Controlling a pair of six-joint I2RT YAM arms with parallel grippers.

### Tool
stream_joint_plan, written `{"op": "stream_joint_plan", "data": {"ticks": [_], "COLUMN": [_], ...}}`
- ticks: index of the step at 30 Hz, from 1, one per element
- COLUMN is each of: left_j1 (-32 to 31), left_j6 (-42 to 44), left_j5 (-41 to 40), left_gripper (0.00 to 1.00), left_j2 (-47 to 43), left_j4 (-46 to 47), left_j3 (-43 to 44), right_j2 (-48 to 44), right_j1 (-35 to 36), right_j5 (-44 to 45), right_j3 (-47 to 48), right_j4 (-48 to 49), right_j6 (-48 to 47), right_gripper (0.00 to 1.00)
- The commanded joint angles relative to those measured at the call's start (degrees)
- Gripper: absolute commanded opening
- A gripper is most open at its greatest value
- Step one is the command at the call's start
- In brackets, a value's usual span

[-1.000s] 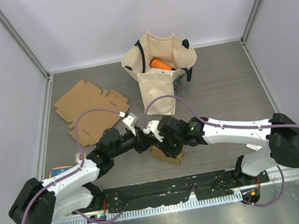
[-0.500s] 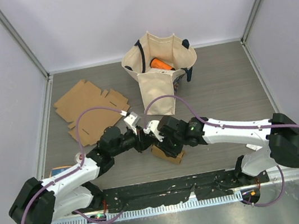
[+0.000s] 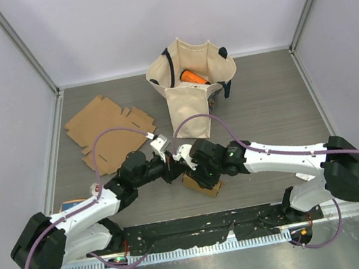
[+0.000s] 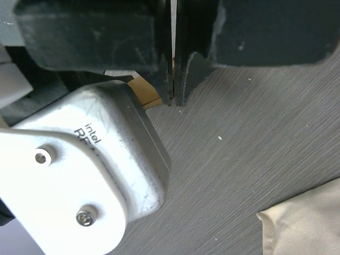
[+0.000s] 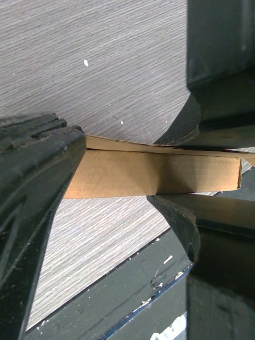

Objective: Fold the paper box

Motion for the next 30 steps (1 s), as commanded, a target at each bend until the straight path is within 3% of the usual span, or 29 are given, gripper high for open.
{"op": "stream_joint_plan", "data": {"ticks": [1, 14, 24, 30], "left_j1": [-0.4, -3.7, -4.6, -4.7], "left_j6": [0.5, -5.8, -11.4, -7.9], "left_j5": [0.3, -6.0, -10.5, -11.2], "left_gripper": [0.01, 0.0, 0.0, 0.18], "left_j2": [0.4, -0.9, -0.3, -1.4], "left_j4": [0.0, -4.2, -1.9, -4.8], "left_j3": [2.3, 1.6, -0.9, -0.7], "right_j2": [-1.6, -0.1, 1.9, 1.0], "right_j1": [-0.1, 0.1, 1.4, 1.8], "right_j5": [1.0, 9.4, 11.7, 10.7], "right_j3": [0.5, 1.1, 2.2, 1.5], "right_j4": [2.4, 5.0, 5.6, 5.8], "right_j6": [0.2, 2.7, 3.7, 3.4], "right_gripper": [0.28, 0.29, 0.29, 0.29]}}
